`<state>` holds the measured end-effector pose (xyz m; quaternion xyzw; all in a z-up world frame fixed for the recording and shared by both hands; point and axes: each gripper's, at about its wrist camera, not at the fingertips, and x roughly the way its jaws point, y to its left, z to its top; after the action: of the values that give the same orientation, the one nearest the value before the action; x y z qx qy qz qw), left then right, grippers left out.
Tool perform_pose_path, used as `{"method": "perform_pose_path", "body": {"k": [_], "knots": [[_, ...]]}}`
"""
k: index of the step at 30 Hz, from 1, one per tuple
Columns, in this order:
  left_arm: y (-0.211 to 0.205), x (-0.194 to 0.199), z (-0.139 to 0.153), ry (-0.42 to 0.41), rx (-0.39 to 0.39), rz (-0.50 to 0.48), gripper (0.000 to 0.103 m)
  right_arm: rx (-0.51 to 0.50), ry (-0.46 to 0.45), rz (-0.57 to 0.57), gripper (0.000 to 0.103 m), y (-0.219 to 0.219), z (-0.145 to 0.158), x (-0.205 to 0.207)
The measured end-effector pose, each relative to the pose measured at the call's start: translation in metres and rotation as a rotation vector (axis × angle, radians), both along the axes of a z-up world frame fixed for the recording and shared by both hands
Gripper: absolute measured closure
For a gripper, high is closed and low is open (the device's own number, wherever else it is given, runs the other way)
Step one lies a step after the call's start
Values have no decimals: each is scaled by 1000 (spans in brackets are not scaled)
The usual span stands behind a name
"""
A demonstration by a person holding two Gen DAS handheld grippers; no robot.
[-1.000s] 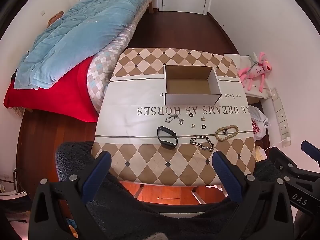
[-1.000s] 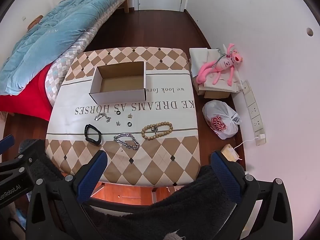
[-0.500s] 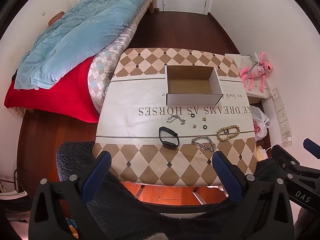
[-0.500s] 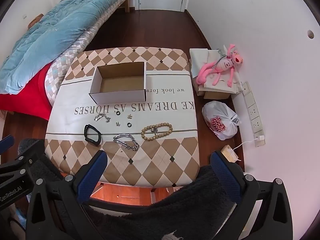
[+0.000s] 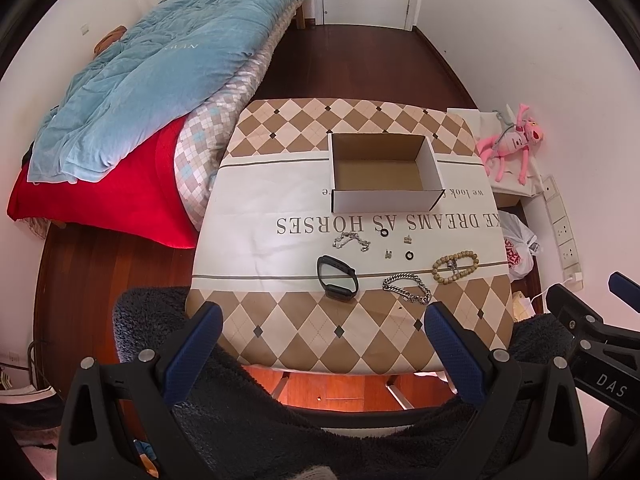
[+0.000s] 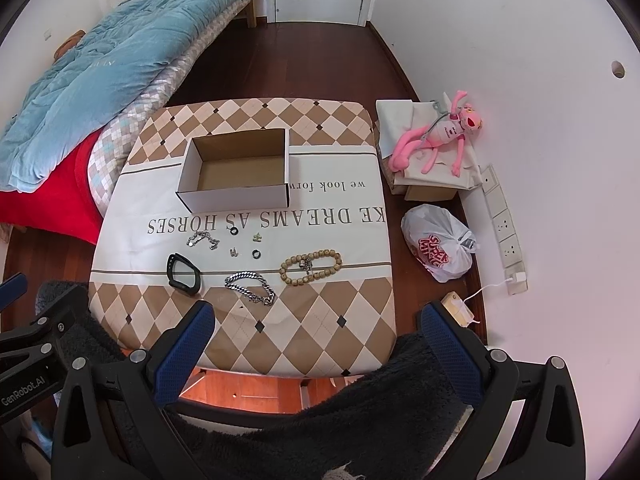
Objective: Organize jewelry
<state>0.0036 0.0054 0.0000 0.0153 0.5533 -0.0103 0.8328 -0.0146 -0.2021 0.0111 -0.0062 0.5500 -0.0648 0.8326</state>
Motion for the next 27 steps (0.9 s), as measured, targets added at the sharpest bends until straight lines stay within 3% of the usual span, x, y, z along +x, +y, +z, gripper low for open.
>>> {"method": "perform_pose_path", "body": {"k": [27], "knots": [[1,-2,10,-9,-3,-3,0,0,-6,9,0,-1,10,1]]}}
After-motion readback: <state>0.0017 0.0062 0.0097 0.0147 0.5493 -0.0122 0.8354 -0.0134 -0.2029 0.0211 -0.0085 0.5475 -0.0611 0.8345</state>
